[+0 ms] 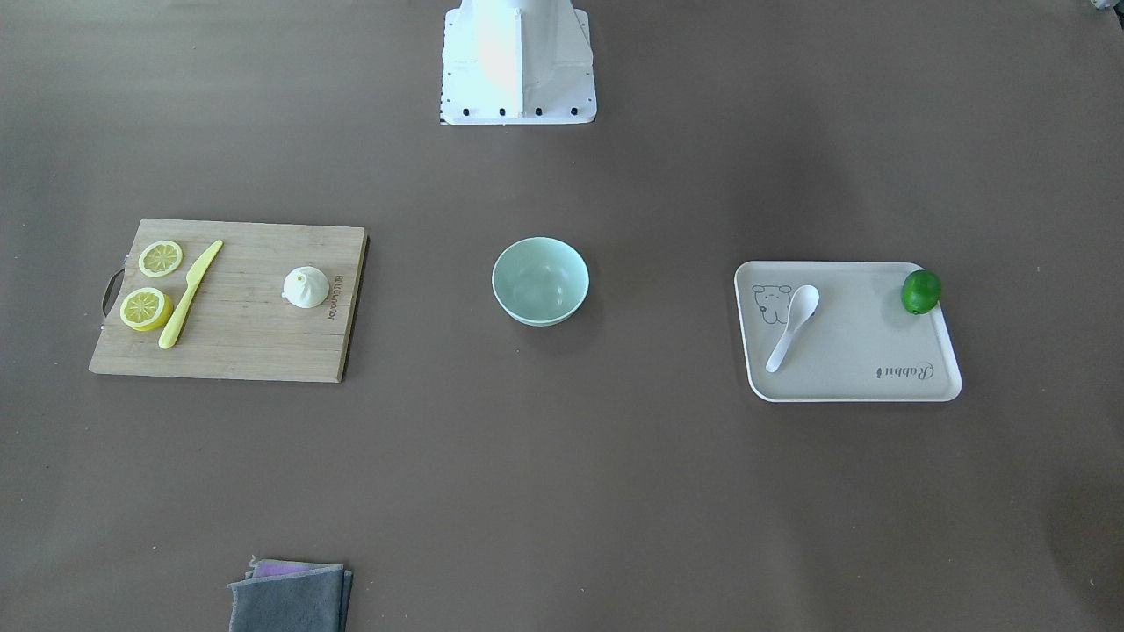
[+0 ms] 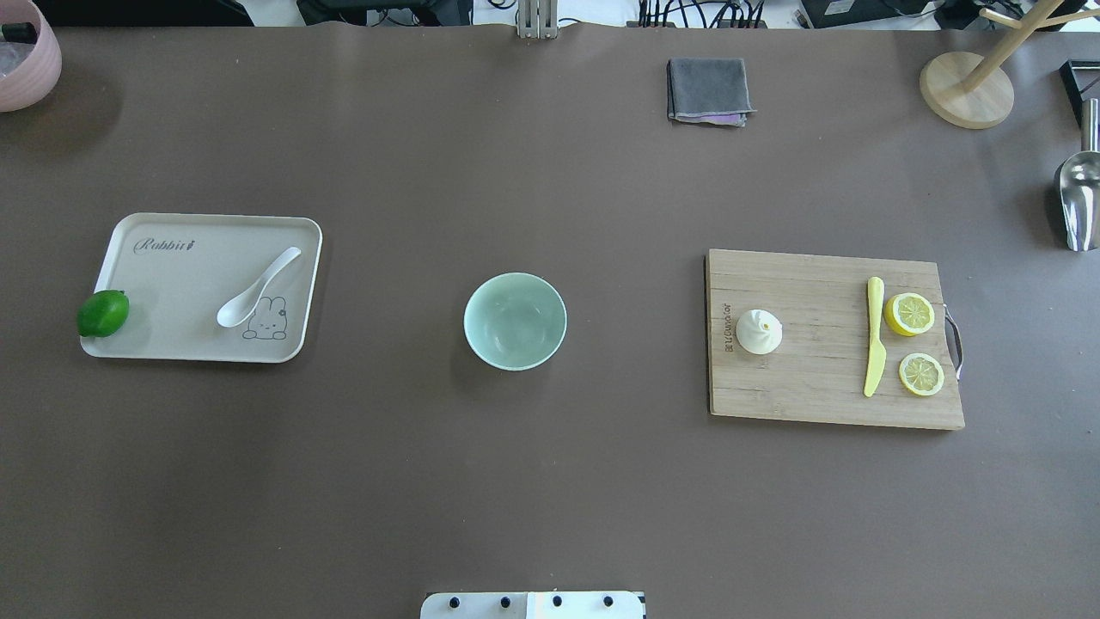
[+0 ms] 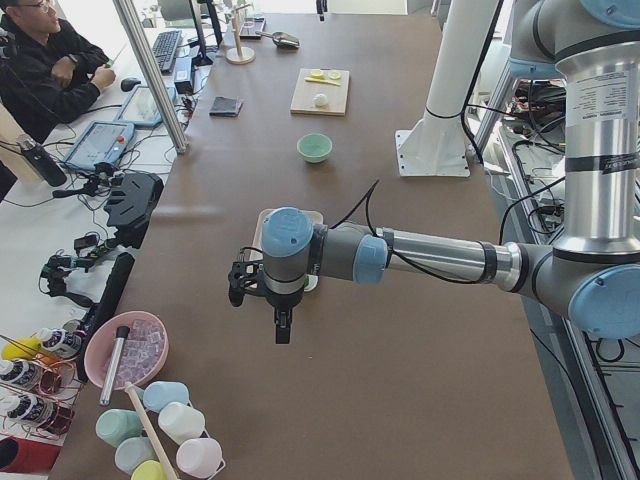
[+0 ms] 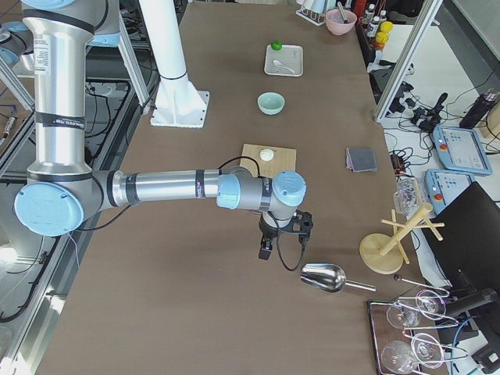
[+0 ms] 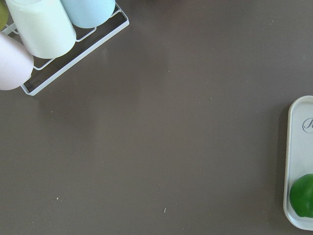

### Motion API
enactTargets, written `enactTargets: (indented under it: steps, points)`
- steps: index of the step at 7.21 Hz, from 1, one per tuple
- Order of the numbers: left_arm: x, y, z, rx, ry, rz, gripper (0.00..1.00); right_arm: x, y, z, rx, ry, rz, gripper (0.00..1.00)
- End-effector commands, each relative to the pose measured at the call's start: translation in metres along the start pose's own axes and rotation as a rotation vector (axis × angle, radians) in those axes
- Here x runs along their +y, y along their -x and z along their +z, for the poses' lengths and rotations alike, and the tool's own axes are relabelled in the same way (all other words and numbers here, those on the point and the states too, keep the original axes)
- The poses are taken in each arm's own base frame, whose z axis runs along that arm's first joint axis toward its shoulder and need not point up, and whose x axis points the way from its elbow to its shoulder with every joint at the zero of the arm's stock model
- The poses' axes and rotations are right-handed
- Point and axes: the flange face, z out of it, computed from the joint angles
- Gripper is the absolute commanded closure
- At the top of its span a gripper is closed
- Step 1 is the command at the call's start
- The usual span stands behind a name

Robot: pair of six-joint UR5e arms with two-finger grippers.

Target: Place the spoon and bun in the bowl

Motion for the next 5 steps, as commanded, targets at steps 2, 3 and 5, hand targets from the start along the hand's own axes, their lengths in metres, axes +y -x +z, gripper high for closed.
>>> enactTargets:
  steps: [2, 3, 5]
  points:
    - [0.0024, 0.0017, 0.0002, -0.002, 0.0, 0.001, 0.02, 0.0006, -0.0004, 0.0004, -0.001, 0.001, -0.002, 0.0]
    - [0.0018, 0.0031, 0.0018, -0.002, 0.002, 0.0, 0.02, 0.0005, -0.0009, 0.0009, -0.001, 0.002, 0.001, 0.0]
    - [0.0012, 0.0026, 0.0014, -0.002, 0.001, 0.001, 0.02, -0.0006, 0.001, 0.0004, -0.002, 0.001, -0.003, 0.0]
